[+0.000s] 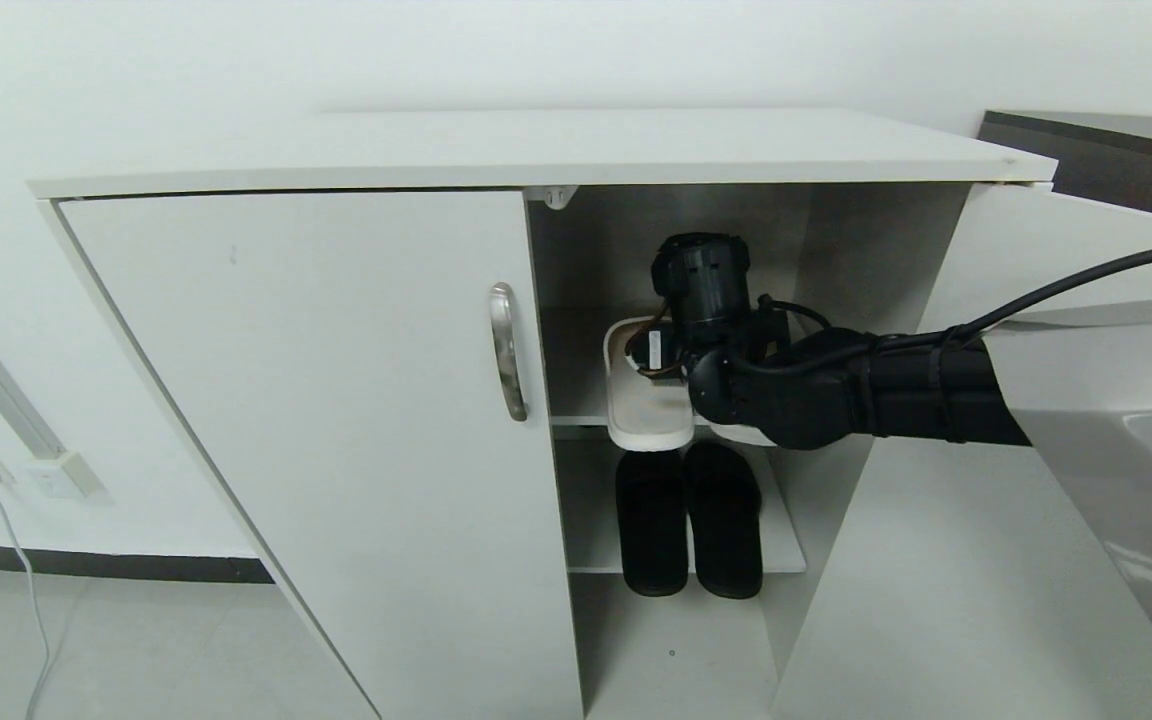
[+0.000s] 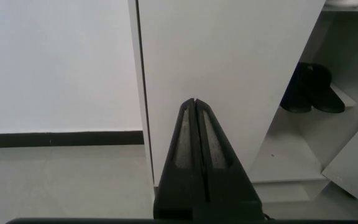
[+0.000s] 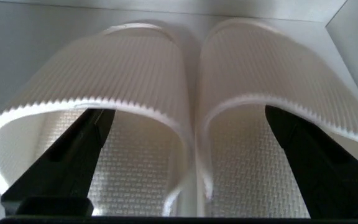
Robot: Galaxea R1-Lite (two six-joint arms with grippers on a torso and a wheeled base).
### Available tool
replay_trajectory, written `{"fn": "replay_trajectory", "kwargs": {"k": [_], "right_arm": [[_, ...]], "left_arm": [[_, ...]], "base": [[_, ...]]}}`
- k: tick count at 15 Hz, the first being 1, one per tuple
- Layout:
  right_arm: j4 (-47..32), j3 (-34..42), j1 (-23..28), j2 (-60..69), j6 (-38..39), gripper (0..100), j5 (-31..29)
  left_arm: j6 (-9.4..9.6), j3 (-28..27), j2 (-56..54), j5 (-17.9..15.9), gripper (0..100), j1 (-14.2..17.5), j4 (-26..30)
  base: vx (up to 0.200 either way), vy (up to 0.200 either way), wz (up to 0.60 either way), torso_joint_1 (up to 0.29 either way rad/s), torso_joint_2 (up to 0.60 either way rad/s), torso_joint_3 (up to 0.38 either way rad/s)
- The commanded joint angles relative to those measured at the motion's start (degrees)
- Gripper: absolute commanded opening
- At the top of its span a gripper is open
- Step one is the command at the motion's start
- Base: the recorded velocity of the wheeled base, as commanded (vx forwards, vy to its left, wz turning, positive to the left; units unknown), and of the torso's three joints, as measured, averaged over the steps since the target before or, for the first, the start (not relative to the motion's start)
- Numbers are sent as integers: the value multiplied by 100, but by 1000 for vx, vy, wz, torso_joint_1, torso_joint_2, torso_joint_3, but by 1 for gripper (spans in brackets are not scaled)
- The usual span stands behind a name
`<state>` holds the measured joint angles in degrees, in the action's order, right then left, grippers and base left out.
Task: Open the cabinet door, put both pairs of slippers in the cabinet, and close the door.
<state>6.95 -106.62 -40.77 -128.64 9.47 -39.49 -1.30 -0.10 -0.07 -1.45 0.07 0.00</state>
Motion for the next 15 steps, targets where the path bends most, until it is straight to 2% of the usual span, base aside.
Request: {"fn": "replay_trajectory", "kwargs": {"k": [1,4,7,15], "right_arm": [[8,141,-28,181,2,100,2],[70,695,-81,620,46,100,-50],[184,1609,-221,1315,204,100,-50],[1784,4510,-1012,3011,178,100,160]], "left_arm": [[-1,1,7,-4,0,1,0],[-1,1,7,4,0,1,0],[-1,1,7,-4,0,1,0],[-1,1,7,-4,0,1,0]], "base": [[0,0,0,0,0,0],[0,0,0,0,0,0],[0,0,0,0,0,0],[0,0,0,0,0,0]]}}
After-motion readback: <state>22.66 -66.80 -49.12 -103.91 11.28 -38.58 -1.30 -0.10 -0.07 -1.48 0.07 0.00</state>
